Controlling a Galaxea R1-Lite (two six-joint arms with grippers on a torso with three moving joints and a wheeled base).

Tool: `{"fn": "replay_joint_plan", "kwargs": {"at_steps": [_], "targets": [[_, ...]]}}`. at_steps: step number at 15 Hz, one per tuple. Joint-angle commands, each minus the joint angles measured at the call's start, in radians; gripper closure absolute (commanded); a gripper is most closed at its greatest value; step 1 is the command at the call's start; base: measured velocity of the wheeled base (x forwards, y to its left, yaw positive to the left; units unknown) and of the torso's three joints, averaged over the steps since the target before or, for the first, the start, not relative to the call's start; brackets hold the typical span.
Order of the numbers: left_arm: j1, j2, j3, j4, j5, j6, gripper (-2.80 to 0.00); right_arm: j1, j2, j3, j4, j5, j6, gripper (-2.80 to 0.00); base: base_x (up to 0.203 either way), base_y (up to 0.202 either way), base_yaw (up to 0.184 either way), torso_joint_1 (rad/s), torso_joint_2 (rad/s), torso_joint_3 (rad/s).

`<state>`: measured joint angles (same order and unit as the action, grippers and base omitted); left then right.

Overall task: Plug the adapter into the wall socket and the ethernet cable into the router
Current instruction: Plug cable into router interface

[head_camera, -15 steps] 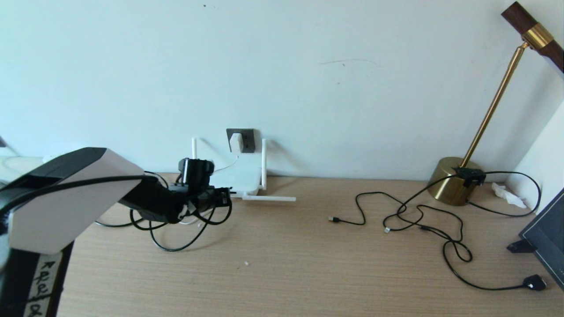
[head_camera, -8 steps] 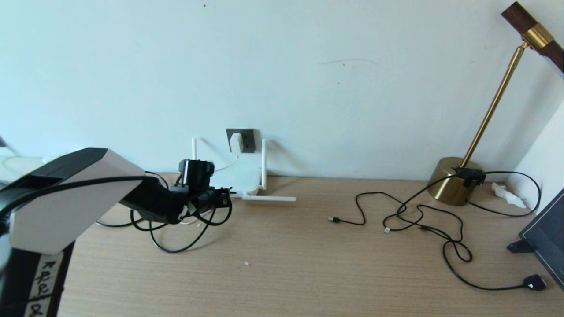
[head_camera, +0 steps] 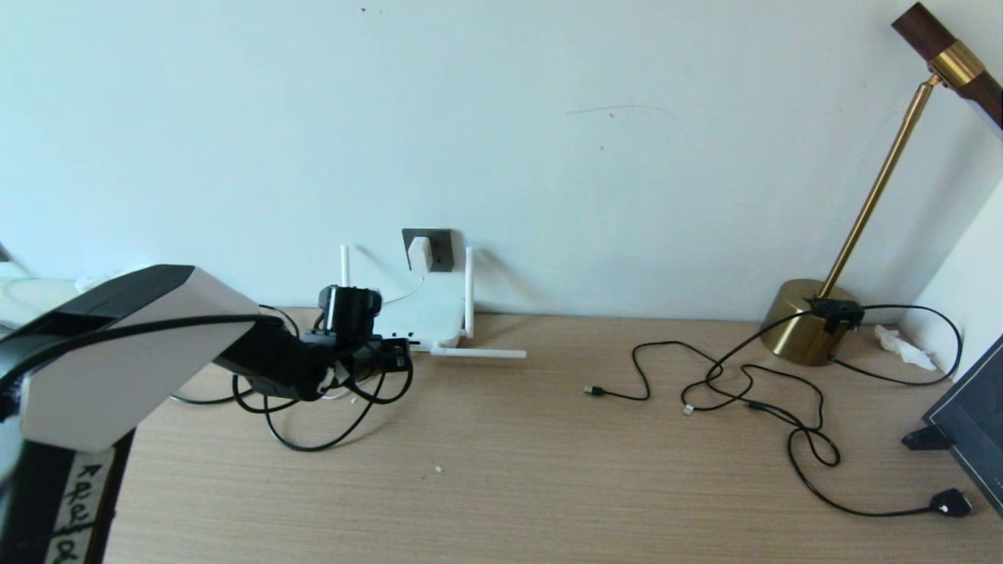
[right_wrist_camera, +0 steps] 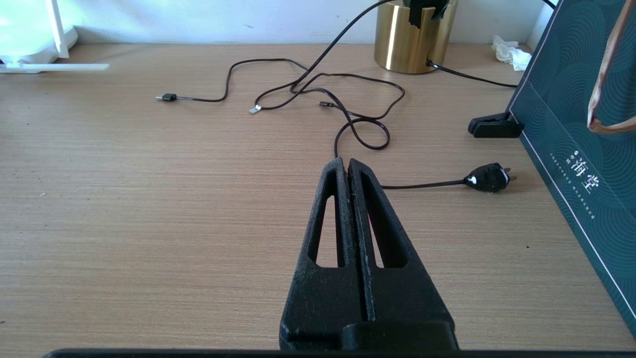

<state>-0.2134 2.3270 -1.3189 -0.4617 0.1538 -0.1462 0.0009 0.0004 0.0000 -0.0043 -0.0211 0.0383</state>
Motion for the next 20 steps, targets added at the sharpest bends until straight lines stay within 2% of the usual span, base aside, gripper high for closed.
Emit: {"fn": "replay_joint_plan", "kwargs": {"at_steps": [1,20], "targets": [[0.000,0.000,0.002,-0.002,0.001,-0.001,0.00,0.001,0.000,0.000,0.000,0.000,0.000,0.00,0.000,0.000,0.000,0.000,0.00,0.000],[-0.004,-0.012,0.010,-0.005,0.003,-0.001,0.00,0.001,0.000,0.000,0.000,0.000,0.000,0.00,0.000,0.000,0.000,0.000,0.00,0.000]]}}
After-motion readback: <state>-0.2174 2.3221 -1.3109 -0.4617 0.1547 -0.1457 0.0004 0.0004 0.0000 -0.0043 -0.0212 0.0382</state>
